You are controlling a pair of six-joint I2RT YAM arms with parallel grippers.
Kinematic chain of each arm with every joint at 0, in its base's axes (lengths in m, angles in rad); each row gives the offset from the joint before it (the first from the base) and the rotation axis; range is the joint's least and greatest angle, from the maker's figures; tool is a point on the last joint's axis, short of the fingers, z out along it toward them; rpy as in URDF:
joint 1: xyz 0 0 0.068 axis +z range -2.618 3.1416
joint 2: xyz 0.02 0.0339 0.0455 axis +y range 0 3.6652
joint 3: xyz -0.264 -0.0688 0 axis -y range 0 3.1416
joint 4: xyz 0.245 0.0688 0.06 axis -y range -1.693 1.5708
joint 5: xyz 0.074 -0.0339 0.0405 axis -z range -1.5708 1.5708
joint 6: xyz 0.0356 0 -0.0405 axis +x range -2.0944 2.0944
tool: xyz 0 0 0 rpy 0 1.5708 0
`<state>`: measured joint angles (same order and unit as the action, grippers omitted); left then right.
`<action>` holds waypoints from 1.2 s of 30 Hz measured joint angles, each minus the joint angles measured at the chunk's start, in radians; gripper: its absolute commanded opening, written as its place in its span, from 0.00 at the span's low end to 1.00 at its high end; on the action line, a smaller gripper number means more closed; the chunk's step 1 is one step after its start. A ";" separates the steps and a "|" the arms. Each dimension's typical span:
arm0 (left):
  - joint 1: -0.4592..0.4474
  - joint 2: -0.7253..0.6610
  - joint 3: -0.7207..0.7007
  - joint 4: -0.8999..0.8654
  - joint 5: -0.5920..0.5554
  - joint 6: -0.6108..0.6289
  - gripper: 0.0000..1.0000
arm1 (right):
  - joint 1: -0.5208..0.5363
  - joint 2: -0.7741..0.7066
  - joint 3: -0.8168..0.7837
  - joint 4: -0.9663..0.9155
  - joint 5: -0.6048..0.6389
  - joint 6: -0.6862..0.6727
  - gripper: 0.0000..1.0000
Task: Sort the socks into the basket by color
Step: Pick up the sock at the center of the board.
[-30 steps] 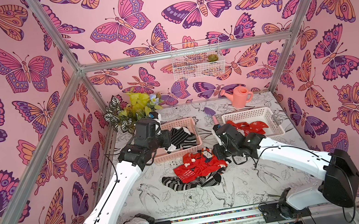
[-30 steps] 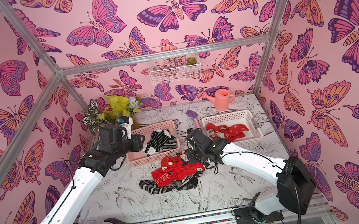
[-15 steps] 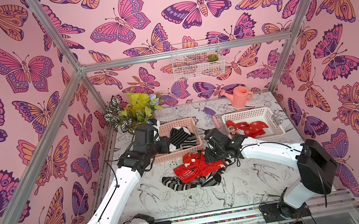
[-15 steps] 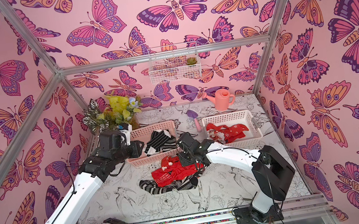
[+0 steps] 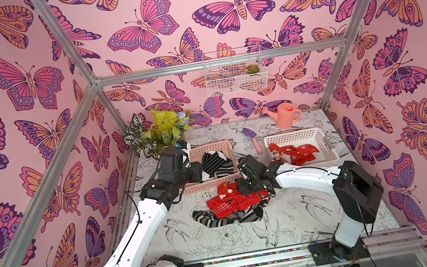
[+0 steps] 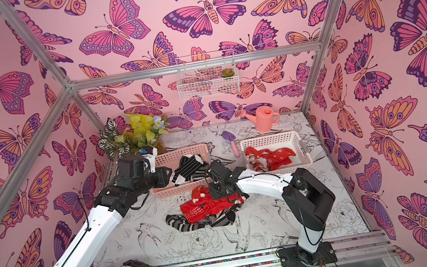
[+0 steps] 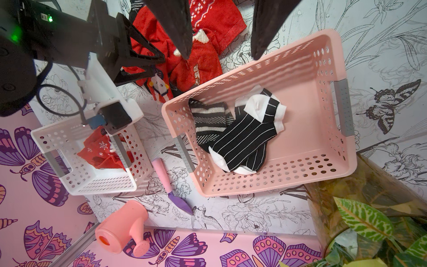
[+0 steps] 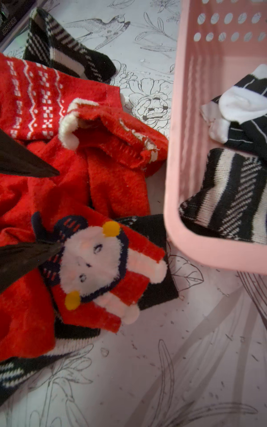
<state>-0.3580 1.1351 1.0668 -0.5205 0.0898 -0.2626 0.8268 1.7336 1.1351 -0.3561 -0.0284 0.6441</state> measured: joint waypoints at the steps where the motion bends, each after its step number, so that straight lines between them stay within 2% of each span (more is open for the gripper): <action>1: 0.000 0.000 0.000 0.000 0.000 0.000 0.44 | 0.000 0.003 0.002 0.002 -0.002 0.003 0.48; 9: 0.000 -0.001 0.000 0.000 0.000 0.000 0.44 | 0.000 0.037 0.018 0.001 -0.003 0.008 0.45; 19: 0.000 -0.002 0.000 0.000 0.000 0.000 0.44 | 0.000 0.055 0.022 0.000 -0.002 0.015 0.17; 23: 0.000 -0.002 -0.001 0.000 0.001 0.000 0.44 | 0.000 0.055 0.022 0.000 -0.003 0.014 0.10; 28: 0.000 -0.002 -0.006 0.000 0.002 0.000 0.44 | 0.000 0.055 0.022 -0.001 -0.003 0.013 0.05; 36: 0.000 -0.002 -0.008 0.001 0.015 0.000 0.44 | 0.000 -0.016 0.022 -0.029 -0.002 0.007 0.04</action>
<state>-0.3580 1.1332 1.0588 -0.5198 0.1047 -0.2626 0.8272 1.7172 1.1568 -0.3851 -0.0307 0.6510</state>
